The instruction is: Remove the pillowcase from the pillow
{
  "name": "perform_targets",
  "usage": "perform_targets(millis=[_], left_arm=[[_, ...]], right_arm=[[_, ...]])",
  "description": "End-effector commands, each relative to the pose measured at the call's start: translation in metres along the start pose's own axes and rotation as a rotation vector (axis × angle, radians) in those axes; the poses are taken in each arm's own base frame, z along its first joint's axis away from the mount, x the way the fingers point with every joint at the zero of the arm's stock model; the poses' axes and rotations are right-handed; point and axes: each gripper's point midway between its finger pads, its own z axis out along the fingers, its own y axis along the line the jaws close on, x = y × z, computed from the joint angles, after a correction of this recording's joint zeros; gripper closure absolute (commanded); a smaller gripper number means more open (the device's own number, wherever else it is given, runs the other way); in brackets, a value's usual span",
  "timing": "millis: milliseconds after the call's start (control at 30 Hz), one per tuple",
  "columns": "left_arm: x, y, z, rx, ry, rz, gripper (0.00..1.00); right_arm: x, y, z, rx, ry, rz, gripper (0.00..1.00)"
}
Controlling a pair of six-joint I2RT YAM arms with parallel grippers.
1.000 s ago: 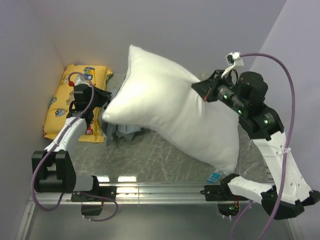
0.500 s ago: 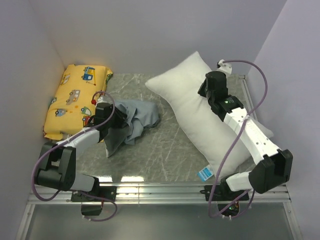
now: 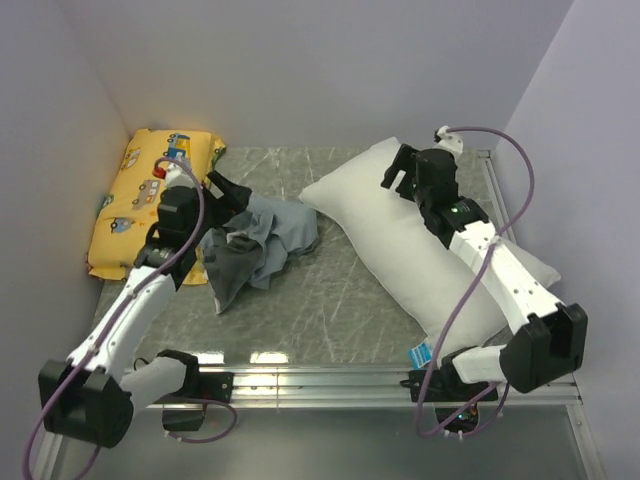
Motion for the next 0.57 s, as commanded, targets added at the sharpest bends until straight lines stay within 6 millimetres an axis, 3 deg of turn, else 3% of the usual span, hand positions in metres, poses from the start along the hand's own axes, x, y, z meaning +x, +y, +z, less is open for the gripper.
perform_targets(millis=[0,167,300,533], left_arm=[[-0.024,-0.032,-0.030,0.090,-0.020,0.073,0.06],[-0.025,-0.024,-0.056,0.036,0.000,0.117,0.05],[-0.030,-0.016,-0.077,0.034,-0.066,0.149,0.04],[-0.034,-0.021,-0.095,0.092,-0.128,0.151,0.04]], right_arm=[[-0.037,0.015,-0.035,-0.079,-0.084,0.012,0.08],[-0.042,0.015,-0.067,-0.155,-0.122,0.029,0.07],[-0.031,0.007,-0.090,-0.211,-0.150,0.053,0.05],[-0.014,-0.009,-0.100,-0.198,-0.133,0.027,0.05]])
